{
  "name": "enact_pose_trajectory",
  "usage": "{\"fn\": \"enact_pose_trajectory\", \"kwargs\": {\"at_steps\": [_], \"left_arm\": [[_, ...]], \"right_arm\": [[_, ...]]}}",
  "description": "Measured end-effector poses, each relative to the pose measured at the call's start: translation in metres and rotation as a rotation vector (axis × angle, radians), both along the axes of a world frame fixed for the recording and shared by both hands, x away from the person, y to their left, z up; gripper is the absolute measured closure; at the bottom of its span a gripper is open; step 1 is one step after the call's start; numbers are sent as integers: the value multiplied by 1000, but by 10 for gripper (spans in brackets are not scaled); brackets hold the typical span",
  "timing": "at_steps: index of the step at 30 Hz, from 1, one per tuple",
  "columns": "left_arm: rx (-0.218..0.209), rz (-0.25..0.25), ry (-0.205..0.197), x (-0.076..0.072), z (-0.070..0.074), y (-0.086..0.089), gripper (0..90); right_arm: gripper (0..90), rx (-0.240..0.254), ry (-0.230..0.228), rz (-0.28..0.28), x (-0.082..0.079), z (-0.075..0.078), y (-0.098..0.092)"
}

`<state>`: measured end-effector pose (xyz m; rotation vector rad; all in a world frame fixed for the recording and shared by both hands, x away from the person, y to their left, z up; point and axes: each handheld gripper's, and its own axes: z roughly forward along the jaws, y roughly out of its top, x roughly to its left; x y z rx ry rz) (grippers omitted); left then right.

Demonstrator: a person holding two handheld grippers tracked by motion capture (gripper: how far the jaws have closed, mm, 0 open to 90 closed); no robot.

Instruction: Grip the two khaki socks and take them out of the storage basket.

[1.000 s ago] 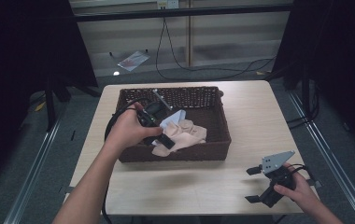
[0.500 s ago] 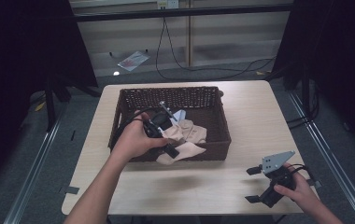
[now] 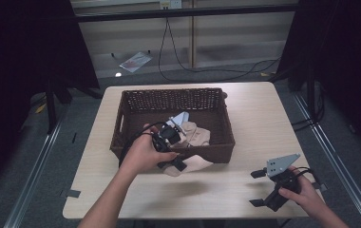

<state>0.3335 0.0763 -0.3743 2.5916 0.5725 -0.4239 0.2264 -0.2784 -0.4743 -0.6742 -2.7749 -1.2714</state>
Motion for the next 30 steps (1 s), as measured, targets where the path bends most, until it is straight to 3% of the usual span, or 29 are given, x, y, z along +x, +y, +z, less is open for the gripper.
{"fn": "enact_pose_trajectory", "kwargs": {"at_steps": [5,8,10,20,23,30], "left_arm": [[-11,-2,3,-3,-4,-1,707],[-19,-2,-9,-2,2,-1,561],[-19,6,-22,-1,9,0,512],[-4,58,-122,20,37,0,312],[-12,89,-162,28,39,0,248],[-6,132,-204,47,31,0,129]], "right_arm": [[31,0,4,-2,0,0,0],[31,0,1,-3,0,0,0],[31,0,-1,-1,0,0,0],[31,-2,0,0,0,0,0],[31,-2,2,2,0,0,0],[31,-1,0,1,0,0,0]]}}
